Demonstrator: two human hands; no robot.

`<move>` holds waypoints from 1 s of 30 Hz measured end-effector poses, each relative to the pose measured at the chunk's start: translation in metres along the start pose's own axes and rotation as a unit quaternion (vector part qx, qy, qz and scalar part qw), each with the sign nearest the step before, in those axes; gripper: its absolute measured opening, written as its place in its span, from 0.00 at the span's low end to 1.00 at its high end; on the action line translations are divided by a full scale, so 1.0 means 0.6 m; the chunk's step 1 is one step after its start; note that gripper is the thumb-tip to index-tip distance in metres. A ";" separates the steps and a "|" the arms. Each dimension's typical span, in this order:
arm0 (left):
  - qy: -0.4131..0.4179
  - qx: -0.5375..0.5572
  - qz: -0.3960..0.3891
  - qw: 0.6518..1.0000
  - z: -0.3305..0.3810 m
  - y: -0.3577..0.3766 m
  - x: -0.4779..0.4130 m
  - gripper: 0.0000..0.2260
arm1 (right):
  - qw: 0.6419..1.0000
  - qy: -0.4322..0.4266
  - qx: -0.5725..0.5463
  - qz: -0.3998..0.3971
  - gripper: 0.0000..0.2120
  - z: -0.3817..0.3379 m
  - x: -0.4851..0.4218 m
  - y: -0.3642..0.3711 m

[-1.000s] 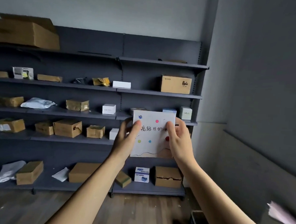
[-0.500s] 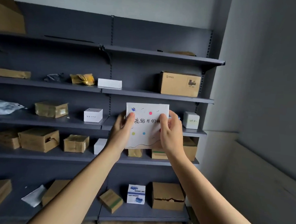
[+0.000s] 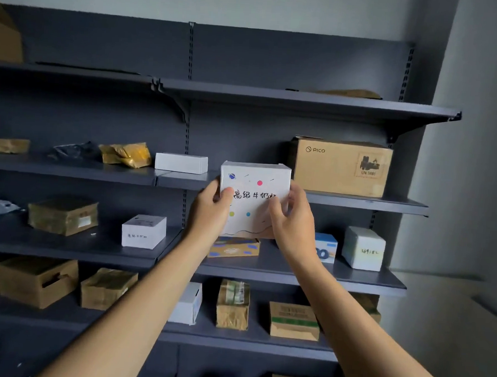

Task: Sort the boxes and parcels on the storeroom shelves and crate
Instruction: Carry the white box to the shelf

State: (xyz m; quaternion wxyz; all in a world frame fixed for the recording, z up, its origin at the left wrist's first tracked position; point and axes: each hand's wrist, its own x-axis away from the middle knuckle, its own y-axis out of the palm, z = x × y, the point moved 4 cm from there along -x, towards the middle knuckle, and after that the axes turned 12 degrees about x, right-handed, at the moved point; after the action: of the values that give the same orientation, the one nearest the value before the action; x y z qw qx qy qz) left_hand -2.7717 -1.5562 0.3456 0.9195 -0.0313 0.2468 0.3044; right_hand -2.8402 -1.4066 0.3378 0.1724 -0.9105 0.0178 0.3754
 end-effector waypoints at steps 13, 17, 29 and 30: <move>0.053 -0.069 -0.029 0.996 -0.112 0.075 -0.322 0.17 | 0.995 -0.002 0.083 0.047 0.17 0.127 -0.283 0.159; 0.047 -0.101 -0.059 0.992 -0.156 0.097 -0.420 0.19 | 0.989 0.004 0.133 0.062 0.20 0.164 -0.362 0.209; 0.021 -0.057 -0.126 0.990 -0.259 0.168 -0.537 0.26 | 0.983 0.055 0.173 -0.034 0.23 0.267 -0.454 0.280; 0.021 -0.067 -0.121 0.990 -0.265 0.172 -0.542 0.27 | 0.982 0.050 0.176 -0.045 0.24 0.269 -0.458 0.283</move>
State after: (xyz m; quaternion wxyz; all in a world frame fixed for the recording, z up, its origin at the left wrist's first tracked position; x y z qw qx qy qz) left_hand -3.1255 -1.6820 0.3695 0.9400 -0.1291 0.2389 0.2064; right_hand -3.1742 -1.5402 0.3700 0.3451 -0.8835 0.0511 0.3126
